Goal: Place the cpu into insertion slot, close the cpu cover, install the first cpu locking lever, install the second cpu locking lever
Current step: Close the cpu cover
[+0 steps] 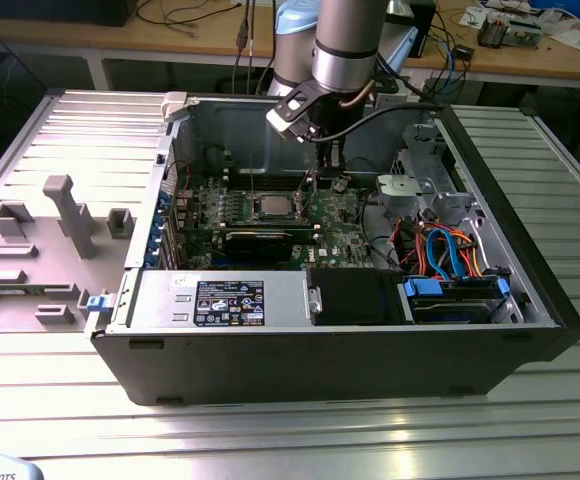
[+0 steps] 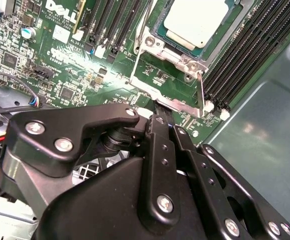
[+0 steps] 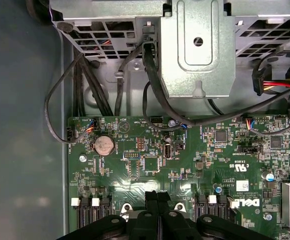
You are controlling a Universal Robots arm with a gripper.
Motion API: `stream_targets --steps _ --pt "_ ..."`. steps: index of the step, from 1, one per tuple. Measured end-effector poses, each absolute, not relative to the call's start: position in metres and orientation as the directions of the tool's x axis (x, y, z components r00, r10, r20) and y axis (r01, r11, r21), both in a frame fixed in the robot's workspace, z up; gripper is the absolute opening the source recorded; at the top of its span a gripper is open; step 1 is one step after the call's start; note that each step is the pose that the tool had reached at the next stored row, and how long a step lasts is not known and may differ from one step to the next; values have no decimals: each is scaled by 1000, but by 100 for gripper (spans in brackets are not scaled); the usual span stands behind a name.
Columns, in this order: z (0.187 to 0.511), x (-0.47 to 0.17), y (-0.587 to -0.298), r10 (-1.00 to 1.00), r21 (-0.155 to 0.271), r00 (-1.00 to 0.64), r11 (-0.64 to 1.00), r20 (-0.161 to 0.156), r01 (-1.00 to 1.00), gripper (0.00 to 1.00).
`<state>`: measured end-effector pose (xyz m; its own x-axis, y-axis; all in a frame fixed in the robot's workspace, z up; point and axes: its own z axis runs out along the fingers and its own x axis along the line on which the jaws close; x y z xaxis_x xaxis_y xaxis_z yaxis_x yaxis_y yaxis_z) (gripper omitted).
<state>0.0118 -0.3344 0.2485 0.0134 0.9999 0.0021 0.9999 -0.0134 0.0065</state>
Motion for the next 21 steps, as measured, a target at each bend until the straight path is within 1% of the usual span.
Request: stream_targets --steps 21 --pt "246 11 -334 1000 5 13 -13 2 1000 11"
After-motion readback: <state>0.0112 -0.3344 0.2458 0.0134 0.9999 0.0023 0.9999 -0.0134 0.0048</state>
